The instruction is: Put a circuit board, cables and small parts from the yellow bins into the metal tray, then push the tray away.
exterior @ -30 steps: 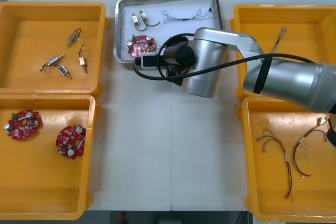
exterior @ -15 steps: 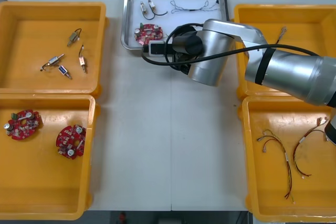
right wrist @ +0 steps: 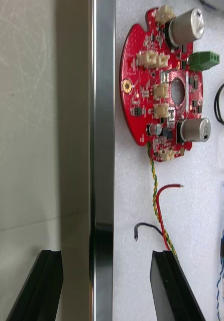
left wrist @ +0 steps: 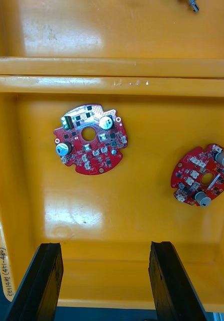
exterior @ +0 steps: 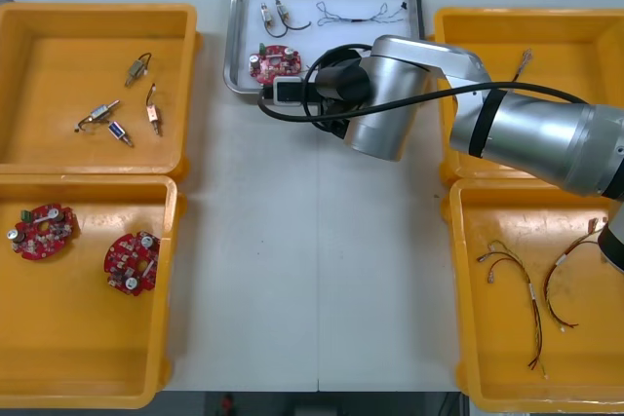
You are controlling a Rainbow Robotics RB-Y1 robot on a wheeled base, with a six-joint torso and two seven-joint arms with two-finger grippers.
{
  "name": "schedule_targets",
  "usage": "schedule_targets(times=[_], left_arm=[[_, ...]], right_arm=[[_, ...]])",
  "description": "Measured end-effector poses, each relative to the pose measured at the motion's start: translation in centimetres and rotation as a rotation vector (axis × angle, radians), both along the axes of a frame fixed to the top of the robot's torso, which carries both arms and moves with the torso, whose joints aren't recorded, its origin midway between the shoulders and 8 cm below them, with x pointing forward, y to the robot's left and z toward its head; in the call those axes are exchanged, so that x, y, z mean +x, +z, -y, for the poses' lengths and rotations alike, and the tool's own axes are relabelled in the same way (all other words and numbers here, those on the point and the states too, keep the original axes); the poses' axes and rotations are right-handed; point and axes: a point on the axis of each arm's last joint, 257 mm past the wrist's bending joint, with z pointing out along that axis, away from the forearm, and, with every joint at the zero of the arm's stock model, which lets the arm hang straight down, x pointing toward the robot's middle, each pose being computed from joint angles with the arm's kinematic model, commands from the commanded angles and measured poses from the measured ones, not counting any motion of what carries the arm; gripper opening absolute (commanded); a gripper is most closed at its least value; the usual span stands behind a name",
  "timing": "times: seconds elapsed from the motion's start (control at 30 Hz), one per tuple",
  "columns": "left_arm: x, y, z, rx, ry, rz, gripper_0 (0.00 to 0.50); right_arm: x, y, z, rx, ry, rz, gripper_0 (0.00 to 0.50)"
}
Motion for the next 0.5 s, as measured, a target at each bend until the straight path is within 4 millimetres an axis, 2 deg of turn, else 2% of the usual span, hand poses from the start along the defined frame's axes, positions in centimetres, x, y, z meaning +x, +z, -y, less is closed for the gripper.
schedule_targets(times=[0.17,0.33,0.5], left_arm=[[0.0,0.0,0.0,0.0,0.0,0.0,0.5],[0.0,0.0,0.0,0.0,0.0,0.0,0.5],[0.0,0.0,0.0,0.0,0.0,0.0,0.5]], right_arm=[[-1.6,0.6,0.0,-0.048,-0.032,-0.021,0.5],[-4.9,1.1,-0.5,-0.047,-0.064,-0.11,0.5],[-7.6,1.8,0.5,-0.055,-0.12,-0.203,0.5]])
